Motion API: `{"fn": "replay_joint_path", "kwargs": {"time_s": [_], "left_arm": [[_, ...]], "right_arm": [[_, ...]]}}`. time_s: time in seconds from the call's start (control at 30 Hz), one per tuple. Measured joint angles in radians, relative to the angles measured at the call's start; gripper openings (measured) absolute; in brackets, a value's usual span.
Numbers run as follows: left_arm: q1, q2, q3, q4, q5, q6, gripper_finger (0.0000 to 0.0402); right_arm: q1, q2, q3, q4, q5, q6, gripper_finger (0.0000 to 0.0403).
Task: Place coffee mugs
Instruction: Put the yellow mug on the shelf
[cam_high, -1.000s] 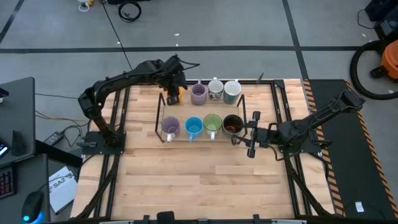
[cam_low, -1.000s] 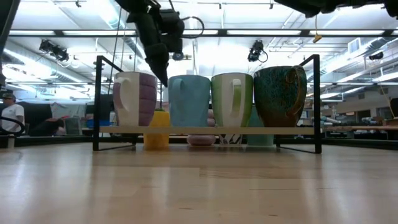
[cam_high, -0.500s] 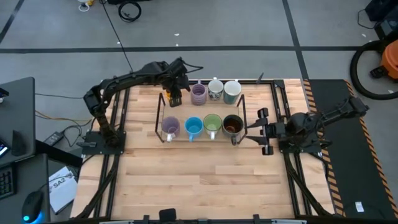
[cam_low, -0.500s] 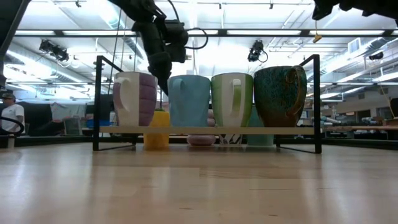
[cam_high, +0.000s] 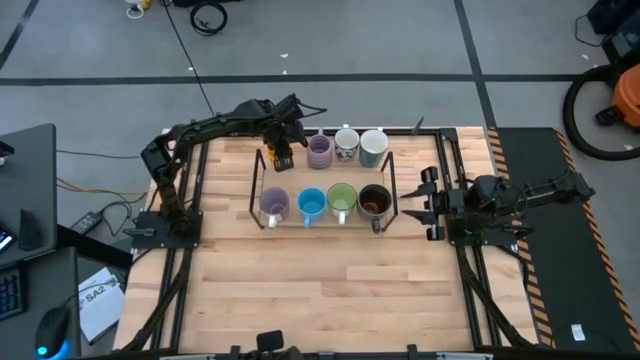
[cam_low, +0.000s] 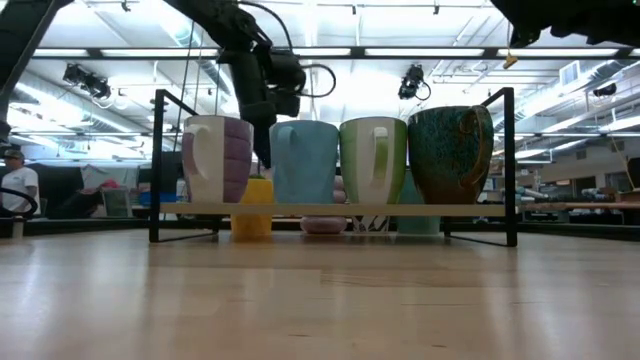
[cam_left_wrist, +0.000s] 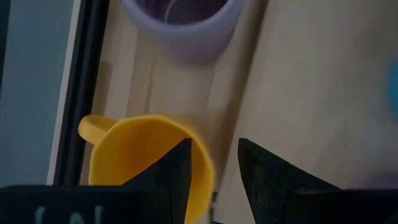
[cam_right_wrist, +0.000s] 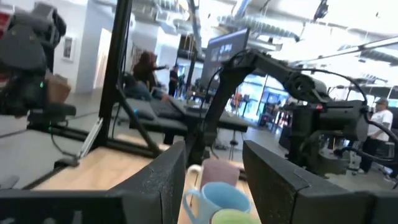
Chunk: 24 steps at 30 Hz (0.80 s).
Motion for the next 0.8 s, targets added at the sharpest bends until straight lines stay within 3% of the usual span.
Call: {"fn": "replay_joint_path", "kwargs": {"time_s": [0.23, 0.53, 0.8], "left_arm": [[0.008, -0.002, -0.001, -0.027, -0.030, 0.074, 0.0137], [0.028, -0.002, -0.001, -0.083, -0.038, 0.136, 0.0137], [0.024, -0.002, -0.001, -0.127, -0.038, 0.213, 0.0143]], "right_arm": [[-0.001, 0.005, 0.000, -0.038, -0.006, -0.028, 0.0166], [-0.002, -0.013, 0.000, -0.126, 0.112, -0.075, 0.0166], [-0.002, -0.012, 0.000, -0.147, 0.120, -0.088, 0.0166]]}}
